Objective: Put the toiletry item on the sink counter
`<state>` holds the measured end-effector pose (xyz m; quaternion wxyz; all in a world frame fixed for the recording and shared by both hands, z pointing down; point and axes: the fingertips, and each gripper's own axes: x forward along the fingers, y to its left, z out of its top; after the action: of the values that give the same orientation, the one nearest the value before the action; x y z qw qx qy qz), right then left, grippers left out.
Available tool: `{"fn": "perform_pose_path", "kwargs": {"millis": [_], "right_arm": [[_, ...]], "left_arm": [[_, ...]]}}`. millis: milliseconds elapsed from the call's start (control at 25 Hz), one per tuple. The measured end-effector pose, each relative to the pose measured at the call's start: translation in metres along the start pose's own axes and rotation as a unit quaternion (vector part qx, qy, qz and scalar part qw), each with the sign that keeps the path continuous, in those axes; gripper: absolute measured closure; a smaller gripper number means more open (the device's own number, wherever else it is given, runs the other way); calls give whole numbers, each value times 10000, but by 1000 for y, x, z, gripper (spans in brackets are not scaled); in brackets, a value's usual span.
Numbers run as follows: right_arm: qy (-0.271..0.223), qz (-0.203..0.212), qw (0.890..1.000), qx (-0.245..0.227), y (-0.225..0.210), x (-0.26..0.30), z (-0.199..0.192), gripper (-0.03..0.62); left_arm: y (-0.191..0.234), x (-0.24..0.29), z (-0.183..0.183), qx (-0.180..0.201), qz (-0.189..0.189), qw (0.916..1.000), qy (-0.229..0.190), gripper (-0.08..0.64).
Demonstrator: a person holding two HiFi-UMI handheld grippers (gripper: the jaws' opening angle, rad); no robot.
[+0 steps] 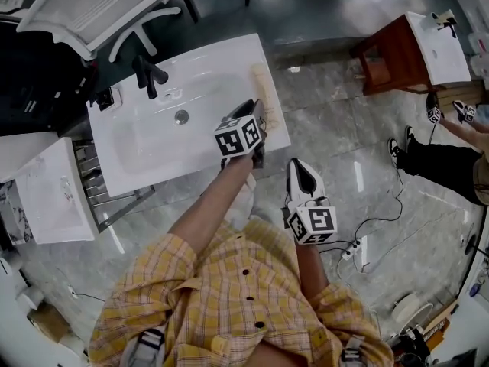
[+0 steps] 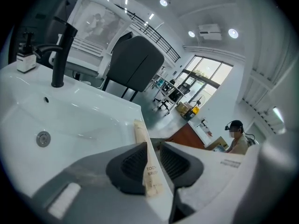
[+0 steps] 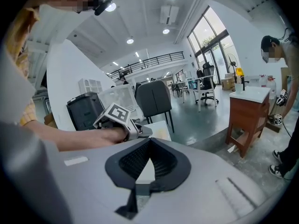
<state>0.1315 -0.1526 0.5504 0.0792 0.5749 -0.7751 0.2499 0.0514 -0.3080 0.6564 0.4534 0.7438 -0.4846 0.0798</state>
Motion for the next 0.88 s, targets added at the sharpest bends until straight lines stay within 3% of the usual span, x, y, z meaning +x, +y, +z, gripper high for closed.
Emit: {"fn": "perform_pose_path", "kwargs": {"millis": [400, 880], "right_arm": [[-401, 99, 9991, -125, 32, -43, 5, 592], [-736, 151, 9967, -314, 63, -94, 1, 592]], "left_arm": [[-19, -89, -3, 564, -257, 9971, -444, 559], [-42, -195, -34, 1552, -601, 9819, -904, 560]]}}
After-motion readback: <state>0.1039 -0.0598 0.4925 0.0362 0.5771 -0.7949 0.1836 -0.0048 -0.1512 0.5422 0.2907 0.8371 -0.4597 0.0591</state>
